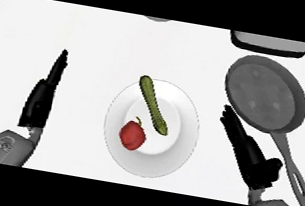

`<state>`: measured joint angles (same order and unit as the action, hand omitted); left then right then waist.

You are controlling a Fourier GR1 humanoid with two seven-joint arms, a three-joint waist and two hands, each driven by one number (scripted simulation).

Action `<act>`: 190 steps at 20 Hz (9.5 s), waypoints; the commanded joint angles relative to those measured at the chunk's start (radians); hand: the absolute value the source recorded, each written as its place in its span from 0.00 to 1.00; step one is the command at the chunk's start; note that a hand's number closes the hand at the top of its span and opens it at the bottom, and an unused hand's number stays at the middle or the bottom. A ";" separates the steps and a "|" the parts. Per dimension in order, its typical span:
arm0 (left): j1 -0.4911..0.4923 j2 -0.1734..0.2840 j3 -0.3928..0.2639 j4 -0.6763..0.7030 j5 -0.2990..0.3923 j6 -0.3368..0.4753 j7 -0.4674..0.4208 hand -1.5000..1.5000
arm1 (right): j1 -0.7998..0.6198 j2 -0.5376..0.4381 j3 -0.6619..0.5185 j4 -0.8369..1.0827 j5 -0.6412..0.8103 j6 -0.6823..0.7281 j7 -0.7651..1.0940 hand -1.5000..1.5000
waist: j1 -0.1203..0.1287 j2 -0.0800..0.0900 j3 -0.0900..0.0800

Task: Pick the squash from the plate and place it in the pan

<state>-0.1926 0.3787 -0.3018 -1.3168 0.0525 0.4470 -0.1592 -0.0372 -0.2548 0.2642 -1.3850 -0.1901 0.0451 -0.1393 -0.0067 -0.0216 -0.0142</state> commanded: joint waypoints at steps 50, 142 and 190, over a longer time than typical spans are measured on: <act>0.115 -0.166 0.017 -0.268 0.125 -0.257 0.076 0.50 | -0.854 0.084 0.356 0.582 0.947 0.348 -0.343 0.00 | 0.009 0.020 0.014; 0.153 -0.277 0.081 -0.288 -0.006 -0.354 0.059 0.50 | -0.697 -0.197 -0.364 0.739 0.859 -0.770 0.489 1.00 | 0.038 0.032 0.018; 0.137 -0.298 0.189 -0.244 -0.010 -0.429 0.076 0.50 | -0.020 -0.075 -0.666 0.047 0.194 -0.090 -0.080 0.00 | 0.005 0.021 0.014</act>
<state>-0.0258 0.0681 -0.1562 -1.5836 0.0200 0.0565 -0.0923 -0.1051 -0.3271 -0.4021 -1.3177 0.0087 -0.0729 -0.1947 -0.0049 -0.0019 -0.0005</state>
